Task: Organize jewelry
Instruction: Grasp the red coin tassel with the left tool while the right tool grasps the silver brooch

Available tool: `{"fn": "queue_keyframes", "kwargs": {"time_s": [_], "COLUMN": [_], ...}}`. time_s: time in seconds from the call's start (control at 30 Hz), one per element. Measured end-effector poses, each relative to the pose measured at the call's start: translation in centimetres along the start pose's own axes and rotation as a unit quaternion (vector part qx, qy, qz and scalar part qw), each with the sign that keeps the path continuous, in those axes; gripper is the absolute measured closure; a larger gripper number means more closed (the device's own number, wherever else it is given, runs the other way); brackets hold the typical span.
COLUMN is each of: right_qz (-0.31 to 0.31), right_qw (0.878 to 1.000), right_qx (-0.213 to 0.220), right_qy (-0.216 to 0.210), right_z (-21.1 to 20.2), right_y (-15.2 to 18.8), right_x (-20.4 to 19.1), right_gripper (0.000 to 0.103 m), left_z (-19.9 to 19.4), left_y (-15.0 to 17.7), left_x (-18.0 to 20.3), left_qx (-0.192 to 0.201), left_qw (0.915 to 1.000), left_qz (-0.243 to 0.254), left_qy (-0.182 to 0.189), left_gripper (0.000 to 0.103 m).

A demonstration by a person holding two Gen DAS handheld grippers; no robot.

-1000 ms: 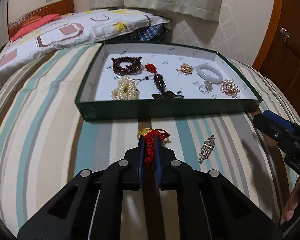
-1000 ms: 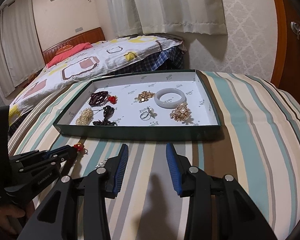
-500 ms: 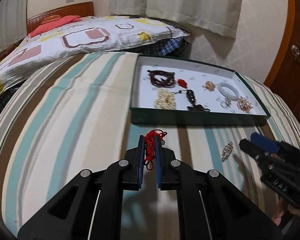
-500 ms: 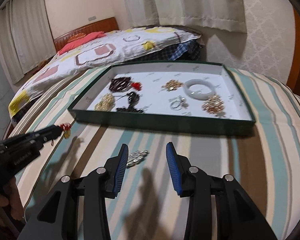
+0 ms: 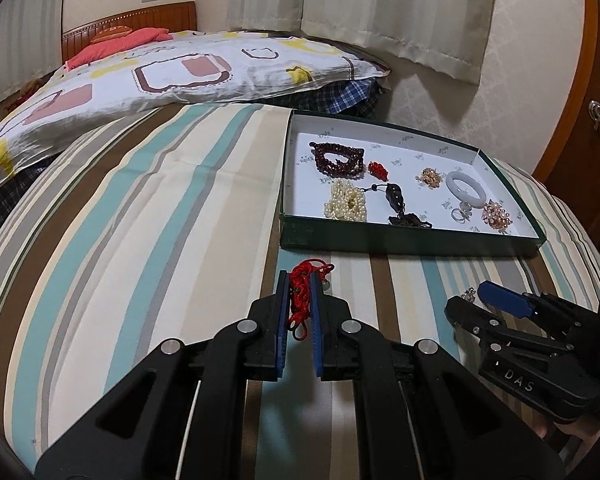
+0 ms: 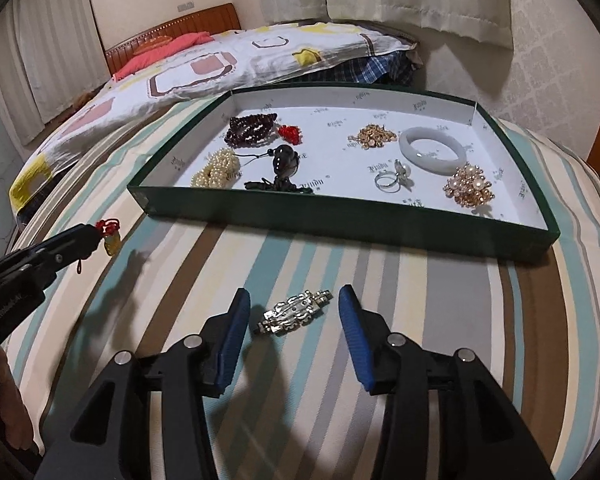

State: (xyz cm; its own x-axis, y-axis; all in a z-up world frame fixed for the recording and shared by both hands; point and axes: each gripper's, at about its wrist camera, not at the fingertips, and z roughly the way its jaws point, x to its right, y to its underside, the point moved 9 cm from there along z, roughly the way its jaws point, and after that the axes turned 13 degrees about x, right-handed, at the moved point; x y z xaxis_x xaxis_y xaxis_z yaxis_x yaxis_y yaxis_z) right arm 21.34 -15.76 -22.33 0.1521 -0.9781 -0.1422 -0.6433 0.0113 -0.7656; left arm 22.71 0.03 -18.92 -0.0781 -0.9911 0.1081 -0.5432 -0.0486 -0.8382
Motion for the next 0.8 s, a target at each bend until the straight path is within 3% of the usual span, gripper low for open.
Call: {"fn": "queue_keyframes", "kwargs": {"time_s": [0.3,0.8], "right_qz": [0.013,0.021], "right_qw": [1.0,1.0], "right_qx": [-0.003,0.008], "right_qy": [0.009,0.004], "right_z": [-0.7,-1.5], "right_y": [0.3,0.0], "right_x": [1.9,2.4], "right_gripper": [0.088,0.09], "left_z": [0.1,0.2], "left_y": [0.4,0.8], "left_x": [0.4,1.4], "left_qx": [-0.004,-0.005], "left_qw": [1.0,1.0], "left_qz": [0.002,0.006], "left_qy": [0.001,0.006], "left_gripper": [0.093,0.093]}}
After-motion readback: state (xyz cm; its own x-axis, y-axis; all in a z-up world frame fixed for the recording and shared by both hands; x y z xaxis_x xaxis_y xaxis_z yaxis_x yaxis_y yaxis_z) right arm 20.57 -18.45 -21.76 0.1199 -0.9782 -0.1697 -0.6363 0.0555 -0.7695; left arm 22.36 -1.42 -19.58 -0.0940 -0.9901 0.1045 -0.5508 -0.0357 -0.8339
